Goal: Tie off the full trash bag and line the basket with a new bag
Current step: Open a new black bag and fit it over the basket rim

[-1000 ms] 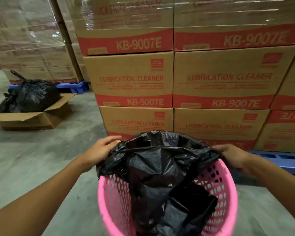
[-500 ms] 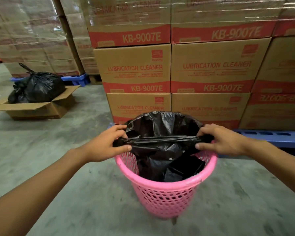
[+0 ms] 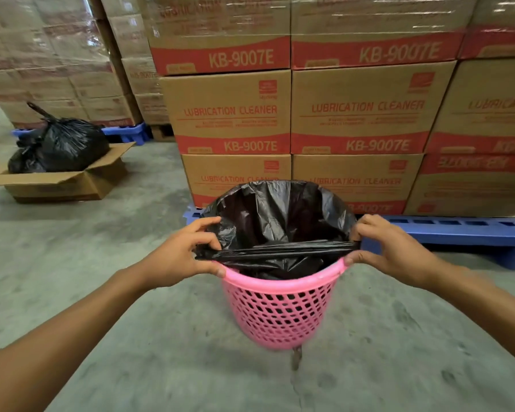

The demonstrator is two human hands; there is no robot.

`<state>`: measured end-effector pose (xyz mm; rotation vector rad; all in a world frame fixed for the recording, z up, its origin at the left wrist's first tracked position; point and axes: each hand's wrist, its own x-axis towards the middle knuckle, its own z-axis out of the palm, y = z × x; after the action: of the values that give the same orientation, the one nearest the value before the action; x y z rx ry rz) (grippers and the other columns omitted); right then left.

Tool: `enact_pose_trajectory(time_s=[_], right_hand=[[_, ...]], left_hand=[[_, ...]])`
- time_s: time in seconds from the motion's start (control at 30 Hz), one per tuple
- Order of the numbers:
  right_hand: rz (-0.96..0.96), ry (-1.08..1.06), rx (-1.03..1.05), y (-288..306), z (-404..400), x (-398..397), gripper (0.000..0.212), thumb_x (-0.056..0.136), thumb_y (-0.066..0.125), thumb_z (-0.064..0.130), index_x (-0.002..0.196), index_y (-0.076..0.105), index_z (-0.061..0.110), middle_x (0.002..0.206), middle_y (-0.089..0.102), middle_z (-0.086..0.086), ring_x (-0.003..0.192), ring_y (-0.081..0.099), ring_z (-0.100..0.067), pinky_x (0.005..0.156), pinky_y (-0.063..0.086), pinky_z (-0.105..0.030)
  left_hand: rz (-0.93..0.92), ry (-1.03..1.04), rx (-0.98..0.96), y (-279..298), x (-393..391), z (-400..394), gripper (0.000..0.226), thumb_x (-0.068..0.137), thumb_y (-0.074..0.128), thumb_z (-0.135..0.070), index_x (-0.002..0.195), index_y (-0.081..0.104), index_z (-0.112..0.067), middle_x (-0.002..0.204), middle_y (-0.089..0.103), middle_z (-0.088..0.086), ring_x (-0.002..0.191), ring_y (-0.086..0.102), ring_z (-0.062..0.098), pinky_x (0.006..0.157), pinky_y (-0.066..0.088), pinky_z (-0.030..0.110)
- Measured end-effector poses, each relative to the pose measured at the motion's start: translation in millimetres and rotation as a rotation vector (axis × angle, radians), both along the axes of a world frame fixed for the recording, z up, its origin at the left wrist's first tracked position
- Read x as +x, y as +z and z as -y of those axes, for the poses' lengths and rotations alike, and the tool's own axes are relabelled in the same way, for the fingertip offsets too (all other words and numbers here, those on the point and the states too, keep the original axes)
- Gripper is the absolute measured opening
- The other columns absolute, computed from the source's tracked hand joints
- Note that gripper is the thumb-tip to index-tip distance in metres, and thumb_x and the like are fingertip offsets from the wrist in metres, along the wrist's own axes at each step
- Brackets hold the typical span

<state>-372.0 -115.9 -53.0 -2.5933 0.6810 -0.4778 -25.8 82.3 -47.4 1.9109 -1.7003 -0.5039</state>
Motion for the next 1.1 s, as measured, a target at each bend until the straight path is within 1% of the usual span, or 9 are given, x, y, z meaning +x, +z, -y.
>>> enact_pose_trajectory(time_s=[0.1, 0.17, 0.27, 0.33, 0.53, 0.73, 0.87, 0.97, 1.1], right_hand=[[0.098, -0.124, -0.189, -20, -3, -3, 0.028, 0.081, 0.061, 0.047, 0.086, 0.052, 0.021, 0.092, 0.049, 0.007, 0.089, 0.045, -0.018, 0.072, 0.037, -0.028], [0.169, -0.179, -0.261, -37, -6, -5, 0.032, 0.082, 0.060, 0.043, 0.089, 0.059, 0.012, 0.094, 0.052, 0.001, 0.088, 0.050, -0.020, 0.073, 0.042, -0.030], [0.242, -0.179, -0.249, -58, -15, -6, 0.031, 0.083, 0.065, 0.038, 0.094, 0.069, 0.009, 0.102, 0.055, -0.003, 0.091, 0.055, -0.016, 0.080, 0.048, -0.029], [0.287, -0.193, -0.206, -64, -19, -5, 0.028, 0.082, 0.066, 0.033, 0.095, 0.071, 0.009, 0.106, 0.053, -0.005, 0.092, 0.055, -0.012, 0.083, 0.048, -0.027], [0.320, -0.194, -0.181, -69, -19, -3, 0.020, 0.080, 0.069, 0.026, 0.087, 0.073, 0.008, 0.103, 0.053, -0.006, 0.091, 0.057, -0.015, 0.086, 0.048, -0.027], [0.299, -0.196, -0.159, -71, -24, -8, 0.022, 0.082, 0.066, 0.028, 0.093, 0.077, 0.013, 0.104, 0.058, 0.003, 0.099, 0.059, -0.010, 0.088, 0.034, -0.002], [0.232, -0.180, -0.182, -64, -25, -10, 0.026, 0.083, 0.067, 0.038, 0.096, 0.074, 0.017, 0.106, 0.055, 0.006, 0.094, 0.061, -0.015, 0.084, 0.046, -0.023], [0.211, -0.165, -0.334, -58, -27, -6, 0.027, 0.084, 0.069, 0.038, 0.094, 0.071, 0.013, 0.103, 0.054, -0.003, 0.093, 0.057, -0.023, 0.078, 0.050, -0.038], [0.240, -0.063, -0.513, -54, -34, 5, 0.024, 0.087, 0.067, 0.032, 0.093, 0.065, 0.010, 0.091, 0.060, -0.004, 0.082, 0.055, -0.026, 0.067, 0.048, -0.036]], left_hand=[[0.044, 0.020, -0.153, -11, -14, 3, 0.024, 0.070, 0.082, -0.039, 0.077, 0.063, -0.027, 0.141, 0.046, -0.010, 0.122, 0.046, -0.004, 0.095, 0.036, 0.014], [0.123, 0.031, -0.292, -21, -22, -1, 0.021, 0.074, 0.076, -0.039, 0.076, 0.063, -0.022, 0.126, 0.053, -0.001, 0.112, 0.048, -0.002, 0.089, 0.035, 0.007], [0.290, 0.060, -0.475, -42, -29, -10, 0.022, 0.082, 0.072, -0.031, 0.083, 0.065, -0.010, 0.103, 0.051, 0.005, 0.096, 0.051, 0.019, 0.088, 0.046, 0.027], [0.344, 0.077, -0.527, -54, -33, -14, 0.019, 0.087, 0.072, -0.026, 0.089, 0.066, -0.008, 0.099, 0.051, 0.005, 0.092, 0.051, 0.024, 0.079, 0.051, 0.039], [0.393, 0.086, -0.569, -65, -37, -18, 0.022, 0.087, 0.066, -0.031, 0.090, 0.071, -0.010, 0.103, 0.056, 0.007, 0.101, 0.051, 0.024, 0.084, 0.049, 0.038], [0.439, 0.113, -0.590, -82, -36, -23, 0.021, 0.089, 0.064, -0.026, 0.094, 0.073, -0.008, 0.105, 0.056, 0.012, 0.109, 0.051, 0.032, 0.092, 0.045, 0.035], [0.416, 0.151, -0.596, -85, -45, -19, 0.020, 0.085, 0.069, -0.029, 0.089, 0.069, -0.009, 0.103, 0.055, 0.010, 0.108, 0.049, 0.032, 0.092, 0.044, 0.037], [0.494, 0.126, -0.600, -74, -50, -17, 0.024, 0.083, 0.071, -0.033, 0.086, 0.065, -0.010, 0.109, 0.056, 0.010, 0.111, 0.046, 0.028, 0.094, 0.039, 0.033], [0.587, 0.013, -0.596, -63, -56, -14, 0.019, 0.086, 0.065, -0.033, 0.091, 0.066, -0.014, 0.106, 0.061, 0.007, 0.105, 0.051, 0.022, 0.090, 0.037, 0.033]])
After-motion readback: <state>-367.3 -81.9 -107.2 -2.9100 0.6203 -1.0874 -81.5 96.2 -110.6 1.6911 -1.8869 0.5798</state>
